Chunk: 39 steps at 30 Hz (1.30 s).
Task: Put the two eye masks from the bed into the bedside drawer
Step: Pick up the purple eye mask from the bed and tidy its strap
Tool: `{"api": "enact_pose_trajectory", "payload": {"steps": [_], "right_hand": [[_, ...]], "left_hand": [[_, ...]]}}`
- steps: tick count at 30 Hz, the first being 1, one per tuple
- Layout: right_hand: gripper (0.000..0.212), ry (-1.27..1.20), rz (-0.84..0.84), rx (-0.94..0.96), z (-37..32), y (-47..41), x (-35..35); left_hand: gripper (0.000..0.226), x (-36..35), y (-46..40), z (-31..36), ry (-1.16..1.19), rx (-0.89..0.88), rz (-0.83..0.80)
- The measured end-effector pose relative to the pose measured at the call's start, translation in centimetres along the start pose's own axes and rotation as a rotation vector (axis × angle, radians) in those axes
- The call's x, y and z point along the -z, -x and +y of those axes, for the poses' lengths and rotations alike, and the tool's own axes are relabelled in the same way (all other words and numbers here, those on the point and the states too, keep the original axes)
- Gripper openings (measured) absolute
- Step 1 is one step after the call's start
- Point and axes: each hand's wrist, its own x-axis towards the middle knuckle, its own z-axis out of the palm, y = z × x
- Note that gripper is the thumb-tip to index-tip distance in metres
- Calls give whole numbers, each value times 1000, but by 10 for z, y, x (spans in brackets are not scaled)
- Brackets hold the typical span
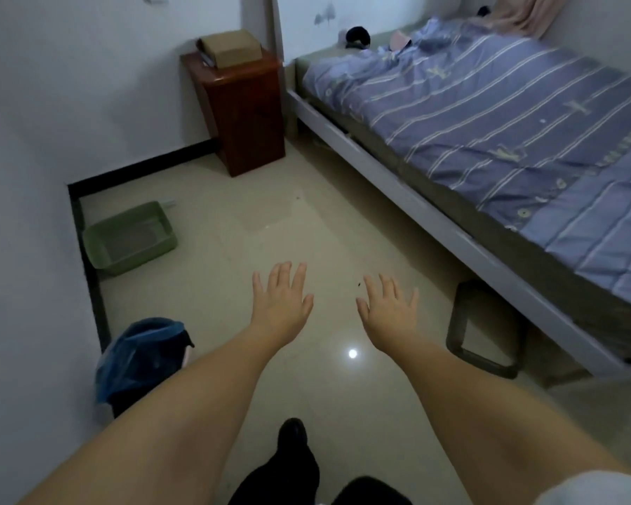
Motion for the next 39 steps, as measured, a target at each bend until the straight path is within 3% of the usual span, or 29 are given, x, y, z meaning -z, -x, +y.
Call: {"api": "enact_pose_trajectory", "payload": {"steps": [4,11,20,28,39], "right_hand": [[53,3,9,-10,-13,-83,31],[53,-5,75,-45,-2,-258,61],[53,29,59,-54,30,-529,142],[53,53,29,26,13,-733,177],[52,-55,5,-150,11,-1021,240]], "left_hand": [[59,23,-97,-24,28,29,-7],[59,28,-277,-26,-31,-80,24],[61,56,-540,-26,-16,-34,16],[61,59,-744,-64,-21,26,23],[62,87,-1070,-94,-87,-100,-35]]}}
